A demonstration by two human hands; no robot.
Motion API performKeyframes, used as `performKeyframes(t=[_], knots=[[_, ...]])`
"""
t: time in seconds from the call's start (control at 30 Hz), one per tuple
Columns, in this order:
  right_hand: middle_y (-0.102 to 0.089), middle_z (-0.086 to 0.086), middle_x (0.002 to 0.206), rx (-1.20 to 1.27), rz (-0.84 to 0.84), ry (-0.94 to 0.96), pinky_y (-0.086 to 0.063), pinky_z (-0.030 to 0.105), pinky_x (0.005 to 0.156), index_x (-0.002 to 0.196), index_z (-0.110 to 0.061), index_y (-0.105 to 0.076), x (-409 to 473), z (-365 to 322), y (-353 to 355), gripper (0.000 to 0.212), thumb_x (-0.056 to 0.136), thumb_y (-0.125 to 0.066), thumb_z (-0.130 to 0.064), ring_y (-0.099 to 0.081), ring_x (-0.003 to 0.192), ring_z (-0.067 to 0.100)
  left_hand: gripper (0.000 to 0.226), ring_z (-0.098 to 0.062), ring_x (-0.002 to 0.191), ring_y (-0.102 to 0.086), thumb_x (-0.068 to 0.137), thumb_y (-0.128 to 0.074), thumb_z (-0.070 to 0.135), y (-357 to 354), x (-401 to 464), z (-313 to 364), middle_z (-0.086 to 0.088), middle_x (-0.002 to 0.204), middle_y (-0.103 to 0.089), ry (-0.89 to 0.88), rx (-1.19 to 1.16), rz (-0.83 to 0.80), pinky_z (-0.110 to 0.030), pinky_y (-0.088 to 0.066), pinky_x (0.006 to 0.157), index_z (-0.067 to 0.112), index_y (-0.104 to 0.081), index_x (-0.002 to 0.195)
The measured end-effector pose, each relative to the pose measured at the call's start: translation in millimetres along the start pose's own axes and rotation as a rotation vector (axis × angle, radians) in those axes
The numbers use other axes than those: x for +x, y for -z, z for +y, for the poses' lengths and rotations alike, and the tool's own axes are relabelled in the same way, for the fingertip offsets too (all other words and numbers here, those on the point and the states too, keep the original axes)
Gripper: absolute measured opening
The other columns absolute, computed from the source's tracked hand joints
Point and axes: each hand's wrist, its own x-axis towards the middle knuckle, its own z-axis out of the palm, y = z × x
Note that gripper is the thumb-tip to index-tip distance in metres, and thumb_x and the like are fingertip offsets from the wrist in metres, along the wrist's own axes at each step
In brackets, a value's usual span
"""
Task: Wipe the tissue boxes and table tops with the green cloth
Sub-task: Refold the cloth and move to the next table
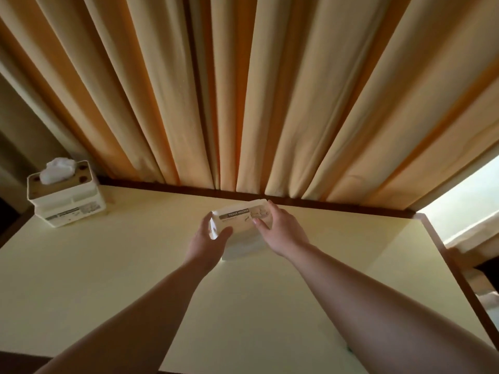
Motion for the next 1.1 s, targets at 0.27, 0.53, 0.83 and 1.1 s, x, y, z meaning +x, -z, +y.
performKeyframes(t=[0.27, 0.53, 0.83, 1.1], knots=[[-0.054, 0.0, 0.152, 0.158, -0.012, -0.108, -0.046, 0.035, 0.105, 0.161, -0.022, -0.033, 5, 3, 2, 0.087, 0.092, -0.065, -0.065, -0.053, 0.136, 0.023, 0.087, -0.022, 0.11, -0.062, 0.098, -0.069, 0.03, 9, 21, 7, -0.005, 0.138, -0.065, 0.067, -0.146, -0.17, -0.035, -0.046, 0.095, 0.028, -0.013, 0.164], [-0.05, 0.0, 0.147, 0.234, 0.066, -0.136, -0.048, 0.039, 0.107, 0.166, -0.022, -0.014, -25, 41, 27, 0.108, 0.086, -0.082, -0.046, -0.049, 0.135, 0.021, 0.102, -0.021, 0.135, -0.052, 0.09, -0.079, 0.019, -18, 2, 23, 0.0, 0.15, -0.053, -0.136, 0.038, -0.272, -0.036, -0.049, 0.102, 0.028, -0.01, 0.164], [-0.047, -0.009, 0.119, 0.281, 0.238, -0.204, -0.048, 0.015, 0.073, 0.159, -0.027, -0.02, -76, 130, 65, 0.104, 0.08, -0.086, -0.042, -0.052, 0.106, 0.01, 0.1, -0.012, 0.121, -0.052, 0.081, -0.081, 0.002, -107, -28, 81, 0.015, 0.128, -0.054, -0.386, 0.129, -0.403, -0.032, -0.055, 0.097, 0.042, -0.027, 0.155], [-0.047, -0.012, 0.108, 0.355, 0.356, -0.251, -0.045, 0.011, 0.067, 0.148, -0.04, -0.033, -107, 247, 124, 0.084, 0.082, -0.085, -0.036, -0.055, 0.102, 0.008, 0.117, -0.018, 0.127, -0.054, 0.066, -0.09, 0.032, -228, -41, 145, 0.006, 0.148, -0.047, -0.468, 0.213, -0.466, -0.044, -0.053, 0.103, 0.042, -0.019, 0.159]])
